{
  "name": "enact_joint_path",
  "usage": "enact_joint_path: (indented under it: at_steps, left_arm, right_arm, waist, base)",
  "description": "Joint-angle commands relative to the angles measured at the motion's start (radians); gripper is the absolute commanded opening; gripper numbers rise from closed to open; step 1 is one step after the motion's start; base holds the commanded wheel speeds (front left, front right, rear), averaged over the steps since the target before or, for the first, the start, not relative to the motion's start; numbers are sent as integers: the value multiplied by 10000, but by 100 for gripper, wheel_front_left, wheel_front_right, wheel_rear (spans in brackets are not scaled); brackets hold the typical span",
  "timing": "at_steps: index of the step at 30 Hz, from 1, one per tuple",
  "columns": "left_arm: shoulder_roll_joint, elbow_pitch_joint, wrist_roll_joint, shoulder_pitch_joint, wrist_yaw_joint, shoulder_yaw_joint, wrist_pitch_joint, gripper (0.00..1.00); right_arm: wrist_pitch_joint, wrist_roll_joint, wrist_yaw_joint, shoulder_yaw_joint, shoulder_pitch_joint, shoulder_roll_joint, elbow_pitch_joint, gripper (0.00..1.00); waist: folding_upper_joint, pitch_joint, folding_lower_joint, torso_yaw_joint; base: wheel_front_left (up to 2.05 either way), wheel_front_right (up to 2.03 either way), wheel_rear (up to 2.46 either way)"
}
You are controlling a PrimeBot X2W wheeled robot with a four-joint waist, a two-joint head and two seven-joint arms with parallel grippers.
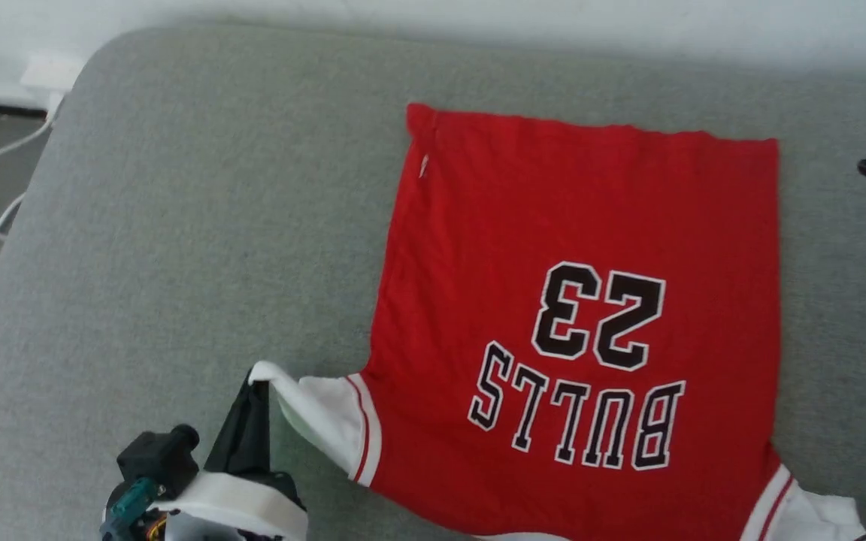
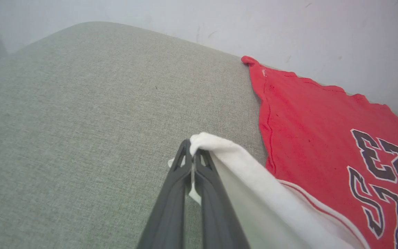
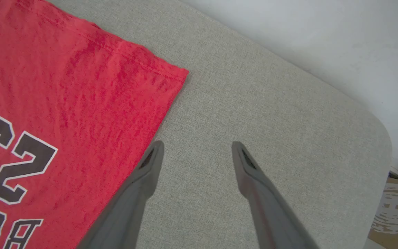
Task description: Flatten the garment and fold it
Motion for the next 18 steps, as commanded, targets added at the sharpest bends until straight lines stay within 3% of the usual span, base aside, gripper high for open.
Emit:
enact_joint_path:
  at_steps: [1,12,18]
  left_arm:
    - [-156,-20,147,-242,-141,-22,-47,0]
    - [-994,30,765,-1047,-660,-75,-48,0]
    - [-1251,114,1047,-1213,-865,24,-48,0]
  right_arm:
    - [247,-26,-7,93,-347,55,281,100]
    - [222,-576,-7,-95,-1449,557,1931,100]
    - [37,-643,-7,386,-966,629,2472,100]
  waist:
    - [0,1067,-3,930]
    - [0,2327,-3,1534]
    - [0,2454,-3,1544]
  base:
    - [0,0,0]
    - [0,0,0]
    - [0,0,0]
